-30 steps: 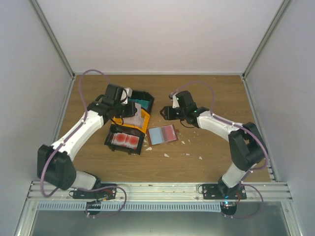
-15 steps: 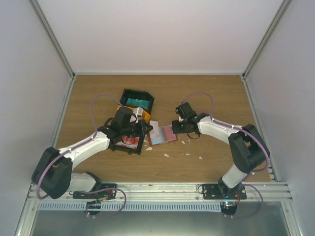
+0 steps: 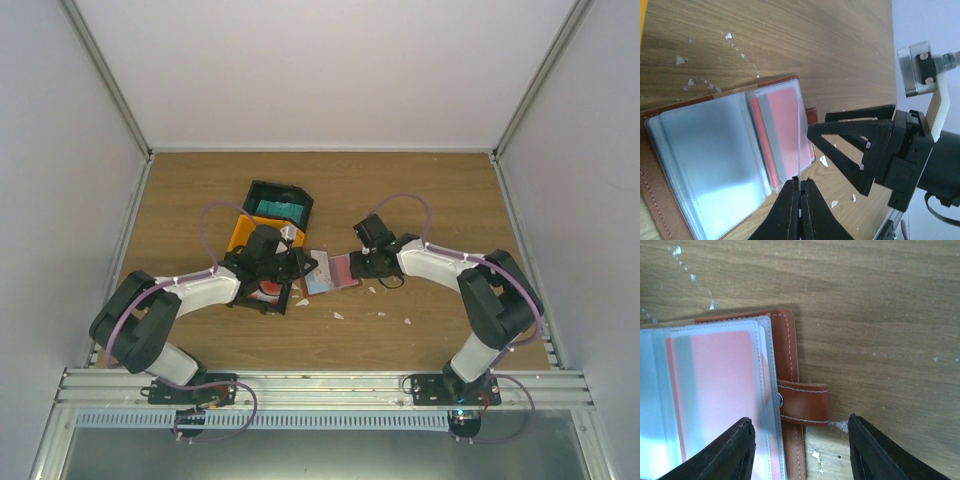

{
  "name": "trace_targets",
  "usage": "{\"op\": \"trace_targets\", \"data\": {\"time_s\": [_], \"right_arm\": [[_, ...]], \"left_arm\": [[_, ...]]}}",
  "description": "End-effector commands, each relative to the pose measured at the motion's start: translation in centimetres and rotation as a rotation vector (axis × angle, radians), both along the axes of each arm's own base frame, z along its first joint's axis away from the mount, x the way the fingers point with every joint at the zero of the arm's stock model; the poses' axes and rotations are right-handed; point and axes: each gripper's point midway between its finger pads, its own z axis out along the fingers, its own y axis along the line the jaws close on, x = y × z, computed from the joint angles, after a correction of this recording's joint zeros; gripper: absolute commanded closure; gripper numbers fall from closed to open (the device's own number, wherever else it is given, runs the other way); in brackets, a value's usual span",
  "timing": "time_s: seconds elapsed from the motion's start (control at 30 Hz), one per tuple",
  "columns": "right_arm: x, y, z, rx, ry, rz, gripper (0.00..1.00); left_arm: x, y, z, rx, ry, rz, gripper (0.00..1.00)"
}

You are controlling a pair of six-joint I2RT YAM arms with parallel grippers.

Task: Put the credit cards into the card holder
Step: Insert the credit card into the card holder.

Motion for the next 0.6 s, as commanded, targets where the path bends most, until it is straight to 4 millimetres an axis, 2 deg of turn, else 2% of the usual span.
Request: {"op": "trace_targets", "data": {"time_s": [0.0,0.27,0.4,0.57], "right_arm": [[-1.2,0.1,-1.1,0.0,0.047,-0.006,0.49],[-3.0,-0.2,-2.2,-0.003,0.096,-0.011,0.52],[-3.6,-0.3,-2.6,-0.001,0.111,-0.008,0.59],[-3.9,-0.4,-3.0,-0.009,0.118,-0.012,0.64]], "left_arm": [[0.7,-0.1,0.1,-0.013,-0.037,0.069,1.0],[0.3,0.1,-1.8,0.053,0.009,0.107,1.0],[0.0,0.4,-2.8,0.073,0.038,0.138,1.0],[0.0,-0.3,-3.7,0.08,0.066,0.138,1.0]]}}
